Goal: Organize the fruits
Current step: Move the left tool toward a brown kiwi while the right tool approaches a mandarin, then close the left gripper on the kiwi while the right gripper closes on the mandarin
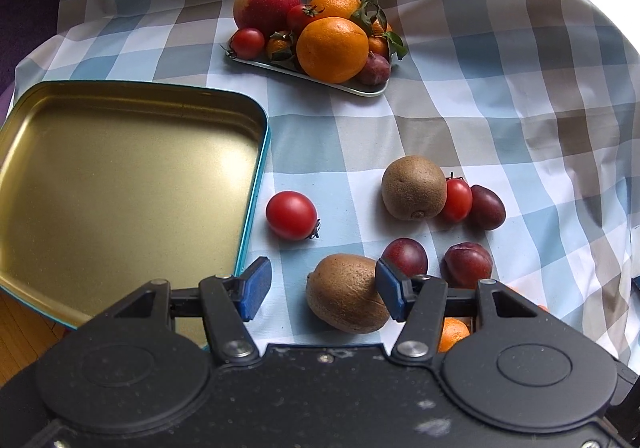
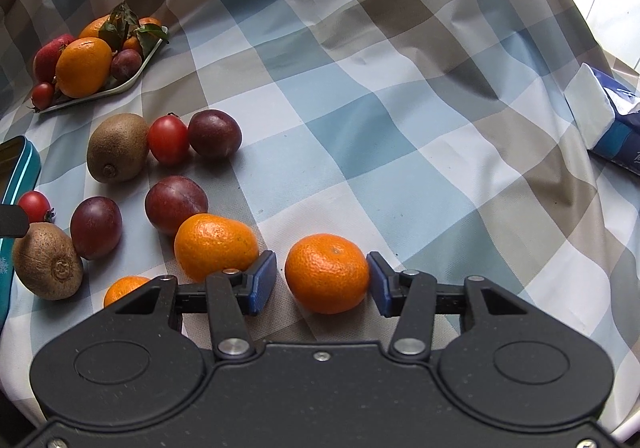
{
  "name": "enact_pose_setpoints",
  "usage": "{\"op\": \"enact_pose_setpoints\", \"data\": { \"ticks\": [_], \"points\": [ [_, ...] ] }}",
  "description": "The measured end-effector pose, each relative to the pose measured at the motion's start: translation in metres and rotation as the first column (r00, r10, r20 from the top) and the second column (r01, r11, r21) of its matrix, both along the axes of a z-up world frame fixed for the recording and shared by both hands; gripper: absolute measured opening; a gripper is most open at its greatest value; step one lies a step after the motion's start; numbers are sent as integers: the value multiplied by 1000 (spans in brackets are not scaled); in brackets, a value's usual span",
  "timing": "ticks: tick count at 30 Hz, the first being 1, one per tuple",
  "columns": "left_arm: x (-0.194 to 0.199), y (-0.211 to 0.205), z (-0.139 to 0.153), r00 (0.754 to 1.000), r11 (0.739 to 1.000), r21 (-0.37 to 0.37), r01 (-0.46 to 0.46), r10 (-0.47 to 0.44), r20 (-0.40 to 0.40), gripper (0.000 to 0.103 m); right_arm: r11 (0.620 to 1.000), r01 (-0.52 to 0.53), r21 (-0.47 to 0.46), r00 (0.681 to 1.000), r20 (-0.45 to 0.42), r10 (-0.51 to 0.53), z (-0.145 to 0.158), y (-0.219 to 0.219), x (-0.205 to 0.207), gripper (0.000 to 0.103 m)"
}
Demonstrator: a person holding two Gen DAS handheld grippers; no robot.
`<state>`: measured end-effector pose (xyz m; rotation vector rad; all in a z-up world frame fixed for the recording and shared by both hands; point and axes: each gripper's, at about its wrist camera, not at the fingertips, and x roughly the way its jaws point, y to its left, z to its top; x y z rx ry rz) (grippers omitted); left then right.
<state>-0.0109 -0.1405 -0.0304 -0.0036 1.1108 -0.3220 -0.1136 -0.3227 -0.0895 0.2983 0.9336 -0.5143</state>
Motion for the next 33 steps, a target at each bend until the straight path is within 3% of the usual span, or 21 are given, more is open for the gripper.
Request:
{"op": "enact_pose_setpoints", "data": {
  "ticks": [9, 12, 15, 24, 29, 33],
  "points": [
    [-11, -26, -8, 989, 988, 32, 150, -150, 0, 61, 1000, -2, 16, 1000, -11, 3, -1, -1, 1, 56],
    [-9, -31, -18, 988, 984, 96, 151, -151, -13, 60, 1000, -3, 19, 1000, -14, 3, 0, -2, 1, 56],
    [-4, -35, -26, 988, 982, 114, 153, -150, -37, 60, 1000, -3, 18, 1000, -18, 3, 0, -2, 2, 55],
    [-5, -48, -35, 982, 966, 182, 186, -191, 7, 60, 1000, -14, 14, 999, -32, 14, 0, -2, 3, 55],
    [-6, -49, -34, 981, 965, 181, 188, -194, 17, 59, 1000, -28, 1, 999, -41, 28, 3, -1, 3, 49],
    [-8, -44, -26, 983, 977, 112, 184, -186, 8, 59, 1000, -17, 8, 999, -28, 17, 7, -4, 1, 48]
  ]
}}
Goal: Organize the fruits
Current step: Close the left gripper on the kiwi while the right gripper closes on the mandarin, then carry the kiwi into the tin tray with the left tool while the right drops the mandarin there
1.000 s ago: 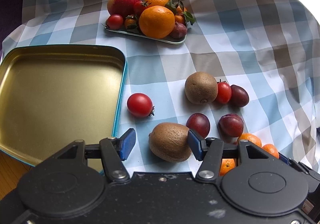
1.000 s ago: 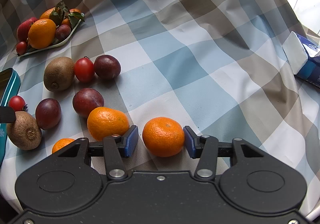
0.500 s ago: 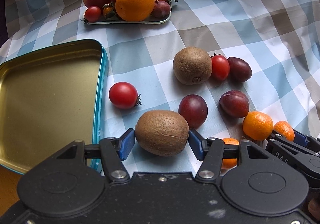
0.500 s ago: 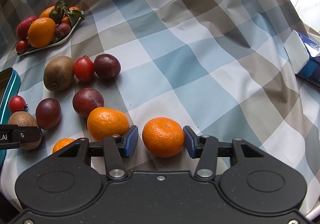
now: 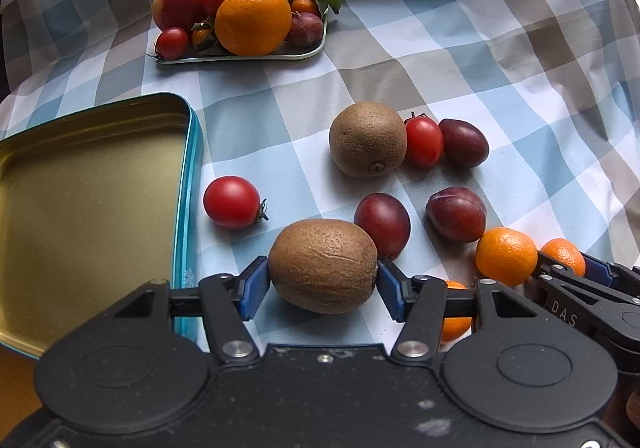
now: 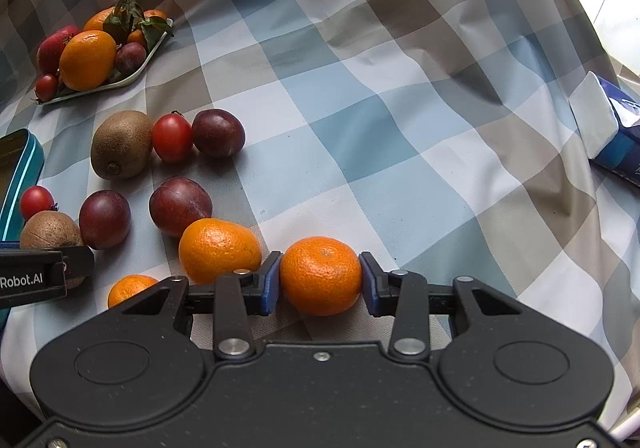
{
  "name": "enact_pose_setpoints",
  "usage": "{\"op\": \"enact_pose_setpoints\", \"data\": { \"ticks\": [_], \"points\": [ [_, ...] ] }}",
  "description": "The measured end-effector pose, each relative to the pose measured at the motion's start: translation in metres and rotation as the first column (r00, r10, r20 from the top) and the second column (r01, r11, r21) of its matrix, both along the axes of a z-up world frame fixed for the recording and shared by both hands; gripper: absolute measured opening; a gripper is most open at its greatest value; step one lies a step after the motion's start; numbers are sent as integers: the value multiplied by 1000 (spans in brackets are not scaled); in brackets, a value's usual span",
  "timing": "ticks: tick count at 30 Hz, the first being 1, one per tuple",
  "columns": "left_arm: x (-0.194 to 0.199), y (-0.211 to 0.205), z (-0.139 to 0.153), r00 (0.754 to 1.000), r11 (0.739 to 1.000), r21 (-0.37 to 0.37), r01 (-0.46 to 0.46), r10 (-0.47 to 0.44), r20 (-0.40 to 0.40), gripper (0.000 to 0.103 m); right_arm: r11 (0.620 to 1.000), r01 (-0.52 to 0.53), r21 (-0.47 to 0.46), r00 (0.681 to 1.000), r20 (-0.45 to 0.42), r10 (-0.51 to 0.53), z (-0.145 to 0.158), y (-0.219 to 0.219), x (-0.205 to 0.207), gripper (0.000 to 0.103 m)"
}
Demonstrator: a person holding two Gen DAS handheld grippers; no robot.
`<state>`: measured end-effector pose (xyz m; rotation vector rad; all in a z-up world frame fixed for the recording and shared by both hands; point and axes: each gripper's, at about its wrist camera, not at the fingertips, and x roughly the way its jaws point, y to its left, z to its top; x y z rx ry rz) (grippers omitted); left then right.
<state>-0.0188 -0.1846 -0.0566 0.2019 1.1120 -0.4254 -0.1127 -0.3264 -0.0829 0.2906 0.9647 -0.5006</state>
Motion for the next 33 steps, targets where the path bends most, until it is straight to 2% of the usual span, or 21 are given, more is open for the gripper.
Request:
{"op": "enact_pose_setpoints", "data": {
  "ticks": [7, 10, 16, 25, 33],
  "points": [
    [-7, 16, 30, 993, 997, -71, -32, 40, 111, 59, 999, 28, -31, 997, 77, -25, 29, -1, -2, 48],
    [-5, 30, 39, 988, 992, -102, -75, 88, 126, 59, 999, 18, -31, 995, 99, -15, 37, 3, 0, 48],
    [4, 64, 48, 968, 975, -115, -190, 206, 146, 59, 999, -35, -41, 992, 116, 40, 47, 22, 10, 48],
    [20, 119, 47, 931, 941, -93, -324, 335, 146, 59, 986, -160, -46, 976, 143, 165, 57, 66, 38, 48],
    [32, 155, 38, 917, 927, -36, -373, 374, 140, 59, 957, -289, -28, 944, 158, 290, 59, 111, 64, 48]
  ]
}}
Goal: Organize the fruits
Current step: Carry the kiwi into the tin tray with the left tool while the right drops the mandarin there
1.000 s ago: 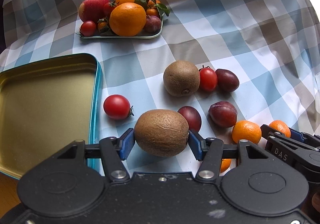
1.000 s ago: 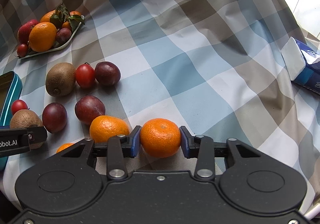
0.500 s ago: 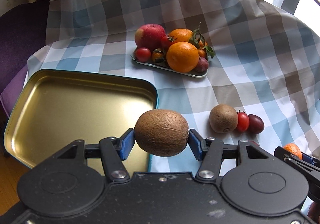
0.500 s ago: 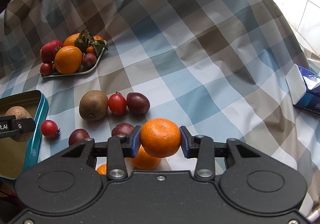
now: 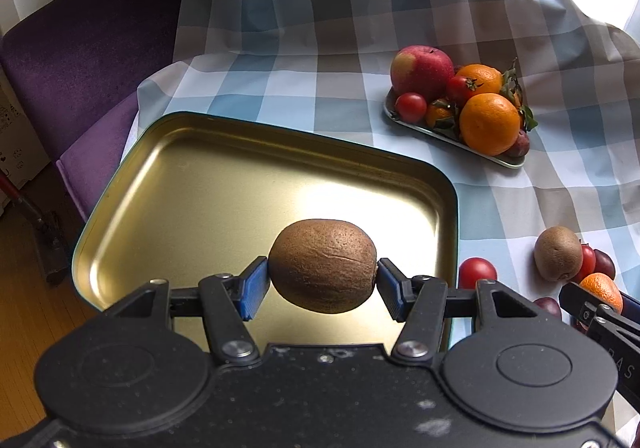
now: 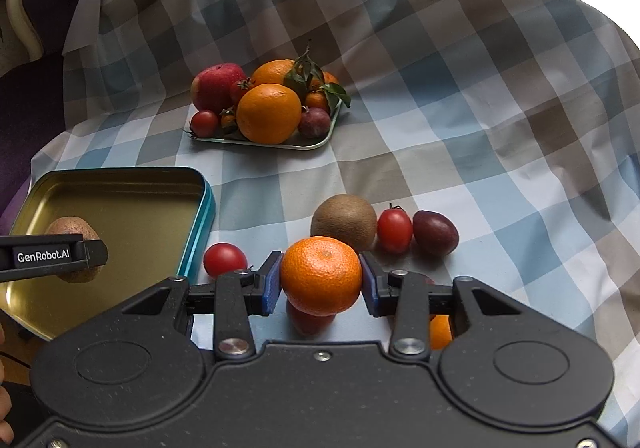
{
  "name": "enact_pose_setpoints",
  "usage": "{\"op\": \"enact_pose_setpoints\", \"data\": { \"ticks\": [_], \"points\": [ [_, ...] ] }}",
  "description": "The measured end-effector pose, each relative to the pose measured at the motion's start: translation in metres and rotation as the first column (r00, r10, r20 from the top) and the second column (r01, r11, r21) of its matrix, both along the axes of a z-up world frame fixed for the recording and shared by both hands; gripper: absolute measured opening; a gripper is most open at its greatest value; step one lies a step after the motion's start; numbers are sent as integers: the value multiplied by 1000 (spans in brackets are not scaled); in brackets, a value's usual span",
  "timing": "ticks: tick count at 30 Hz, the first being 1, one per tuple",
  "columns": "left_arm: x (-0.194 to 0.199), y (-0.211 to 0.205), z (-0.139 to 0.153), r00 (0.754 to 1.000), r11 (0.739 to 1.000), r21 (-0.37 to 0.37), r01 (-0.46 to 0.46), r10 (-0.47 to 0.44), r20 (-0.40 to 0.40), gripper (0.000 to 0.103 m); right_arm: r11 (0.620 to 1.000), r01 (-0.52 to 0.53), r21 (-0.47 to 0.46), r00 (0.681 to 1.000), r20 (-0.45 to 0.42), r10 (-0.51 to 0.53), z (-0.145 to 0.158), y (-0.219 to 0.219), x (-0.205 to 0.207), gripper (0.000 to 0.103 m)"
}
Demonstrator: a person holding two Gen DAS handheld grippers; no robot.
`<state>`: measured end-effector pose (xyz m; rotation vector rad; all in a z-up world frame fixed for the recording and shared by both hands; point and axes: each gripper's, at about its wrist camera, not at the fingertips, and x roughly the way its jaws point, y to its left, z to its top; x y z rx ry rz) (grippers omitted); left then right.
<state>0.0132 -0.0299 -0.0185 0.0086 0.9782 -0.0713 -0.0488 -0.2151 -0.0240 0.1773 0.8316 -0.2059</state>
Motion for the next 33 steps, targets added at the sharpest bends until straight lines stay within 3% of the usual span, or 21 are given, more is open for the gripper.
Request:
{"op": "enact_pose_setpoints", "data": {
  "ticks": [16, 33],
  "points": [
    [13, 40, -16, 997, 998, 49, -40, 43, -59, 59, 979, -202, -3, 979, 33, 202, 0, 67, 20, 48],
    [19, 41, -23, 994, 998, 57, -40, 46, -104, 60, 966, -258, -20, 966, 27, 258, -7, 86, 23, 49]
  ]
}}
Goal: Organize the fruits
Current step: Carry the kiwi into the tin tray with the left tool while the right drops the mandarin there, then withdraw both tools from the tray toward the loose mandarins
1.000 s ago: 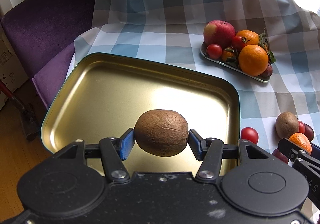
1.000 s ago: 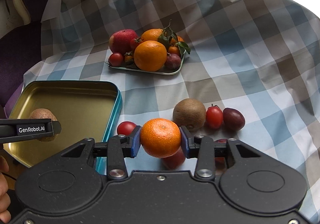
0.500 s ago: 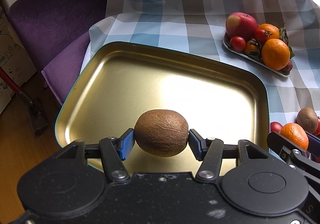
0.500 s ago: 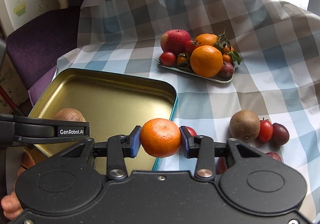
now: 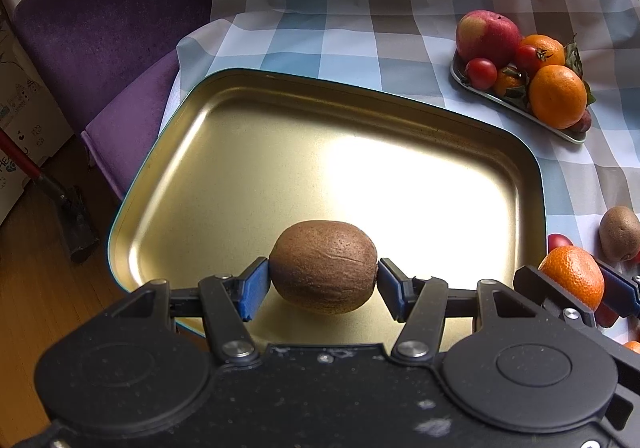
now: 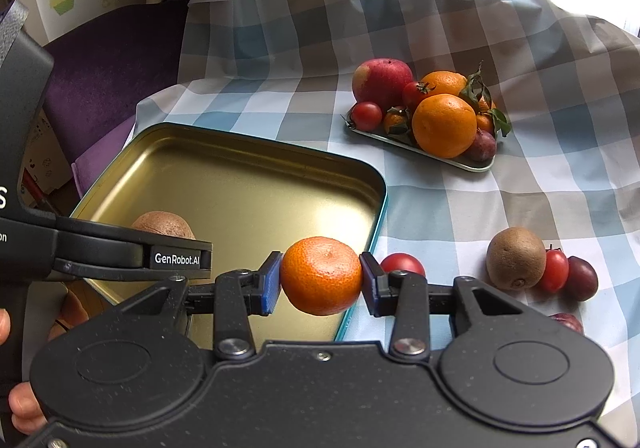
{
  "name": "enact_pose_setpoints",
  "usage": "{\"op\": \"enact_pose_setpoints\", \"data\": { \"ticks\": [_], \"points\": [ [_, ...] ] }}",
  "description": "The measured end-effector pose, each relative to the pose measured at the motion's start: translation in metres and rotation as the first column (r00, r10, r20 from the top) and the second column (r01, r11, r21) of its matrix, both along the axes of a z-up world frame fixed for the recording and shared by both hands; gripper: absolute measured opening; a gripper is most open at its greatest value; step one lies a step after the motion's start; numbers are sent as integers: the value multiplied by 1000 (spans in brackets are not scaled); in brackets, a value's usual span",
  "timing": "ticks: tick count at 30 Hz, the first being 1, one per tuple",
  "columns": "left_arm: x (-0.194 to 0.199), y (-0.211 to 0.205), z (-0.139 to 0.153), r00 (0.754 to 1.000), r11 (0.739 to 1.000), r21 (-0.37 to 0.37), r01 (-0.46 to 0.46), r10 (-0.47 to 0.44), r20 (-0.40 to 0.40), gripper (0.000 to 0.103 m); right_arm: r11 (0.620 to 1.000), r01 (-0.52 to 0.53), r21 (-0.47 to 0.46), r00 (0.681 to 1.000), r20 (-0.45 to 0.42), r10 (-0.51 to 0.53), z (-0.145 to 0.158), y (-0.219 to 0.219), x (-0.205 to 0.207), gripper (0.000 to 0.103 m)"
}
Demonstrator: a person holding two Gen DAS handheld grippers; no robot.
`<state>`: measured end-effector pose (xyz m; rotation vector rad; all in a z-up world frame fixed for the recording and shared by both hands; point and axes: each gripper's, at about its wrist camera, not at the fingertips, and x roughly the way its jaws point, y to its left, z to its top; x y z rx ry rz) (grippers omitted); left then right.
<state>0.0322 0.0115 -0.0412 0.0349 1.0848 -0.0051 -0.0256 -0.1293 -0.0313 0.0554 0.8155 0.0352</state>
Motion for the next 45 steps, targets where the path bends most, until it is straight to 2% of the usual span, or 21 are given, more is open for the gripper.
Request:
{"op": "enact_pose_setpoints", "data": {
  "ticks": [4, 7, 18, 31, 45],
  "points": [
    [-2, -2, 5, 999, 999, 34, 3, -5, 48, 57, 1000, 8, 13, 1000, -25, -8, -5, -3, 2, 50],
    [-2, -6, 3, 999, 998, 63, 17, -20, 40, 57, 1000, 12, 7, 999, -38, -12, -7, -1, 2, 48],
    [-1, -2, 3, 999, 999, 42, 3, -4, 36, 57, 999, 40, -5, 998, -55, -40, -9, -5, 3, 48],
    [-2, -4, 2, 1000, 998, 61, 1, -2, 21, 57, 999, 48, -10, 997, -67, -48, -11, -5, 3, 48],
    [-8, -16, 7, 999, 998, 67, 22, -24, 36, 57, 993, 115, -14, 991, -61, -115, -4, -22, -2, 48]
  ]
}}
